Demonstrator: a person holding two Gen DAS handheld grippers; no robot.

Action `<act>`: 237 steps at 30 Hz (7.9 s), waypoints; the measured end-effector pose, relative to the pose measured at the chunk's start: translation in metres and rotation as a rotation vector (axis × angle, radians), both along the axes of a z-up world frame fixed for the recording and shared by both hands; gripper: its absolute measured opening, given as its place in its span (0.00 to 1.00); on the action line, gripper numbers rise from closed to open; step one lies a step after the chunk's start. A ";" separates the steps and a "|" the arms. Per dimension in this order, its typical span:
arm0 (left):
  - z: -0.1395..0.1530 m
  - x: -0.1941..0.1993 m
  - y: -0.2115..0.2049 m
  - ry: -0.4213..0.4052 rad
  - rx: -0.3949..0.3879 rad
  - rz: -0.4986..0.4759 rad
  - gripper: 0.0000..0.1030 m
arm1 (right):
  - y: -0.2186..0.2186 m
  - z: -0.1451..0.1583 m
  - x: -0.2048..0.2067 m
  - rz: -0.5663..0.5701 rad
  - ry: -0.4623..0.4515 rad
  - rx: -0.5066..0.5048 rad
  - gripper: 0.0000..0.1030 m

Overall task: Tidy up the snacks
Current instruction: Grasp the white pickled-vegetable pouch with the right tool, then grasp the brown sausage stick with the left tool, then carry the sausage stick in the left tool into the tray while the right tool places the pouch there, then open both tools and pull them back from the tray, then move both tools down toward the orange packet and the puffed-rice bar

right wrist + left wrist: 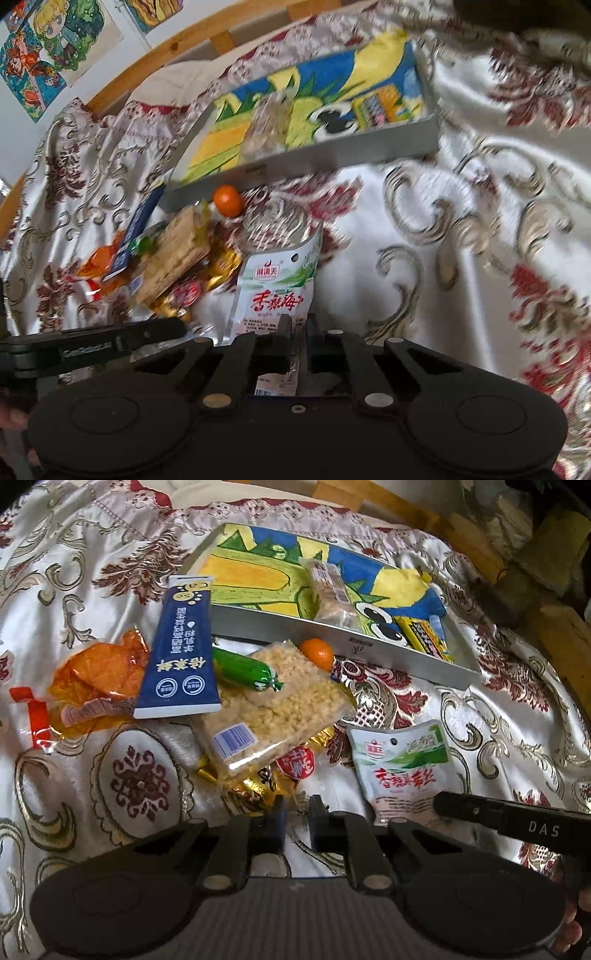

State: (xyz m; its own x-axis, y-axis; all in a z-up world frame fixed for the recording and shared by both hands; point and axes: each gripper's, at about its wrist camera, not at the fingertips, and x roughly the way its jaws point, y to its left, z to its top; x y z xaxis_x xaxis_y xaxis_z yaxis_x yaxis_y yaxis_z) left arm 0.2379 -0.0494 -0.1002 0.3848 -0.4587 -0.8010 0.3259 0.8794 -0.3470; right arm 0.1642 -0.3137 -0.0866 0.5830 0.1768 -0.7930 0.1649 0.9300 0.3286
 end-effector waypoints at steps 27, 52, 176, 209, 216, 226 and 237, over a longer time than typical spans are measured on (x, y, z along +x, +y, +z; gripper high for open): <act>-0.006 0.011 -0.015 0.072 0.038 0.025 0.58 | -0.009 -0.010 0.002 -0.027 0.078 0.088 0.34; 0.014 -0.030 -0.016 0.166 0.037 0.025 0.38 | -0.010 0.013 -0.011 -0.018 -0.032 -0.021 0.05; 0.131 -0.137 0.033 -0.412 0.129 0.322 1.00 | 0.036 0.098 -0.157 -0.177 -0.608 -0.189 0.99; 0.097 -0.088 0.088 -0.009 0.181 0.354 1.00 | 0.113 0.060 -0.106 0.277 -0.391 -0.326 0.99; 0.081 -0.041 0.087 0.007 0.167 0.347 1.00 | 0.119 0.041 -0.062 0.279 -0.325 -0.311 0.99; 0.078 -0.016 0.084 -0.049 0.184 0.298 0.99 | 0.117 0.008 -0.025 0.259 -0.198 -0.177 0.99; 0.063 0.007 0.064 -0.138 0.398 0.128 1.00 | 0.117 -0.021 -0.001 0.263 -0.089 0.039 0.98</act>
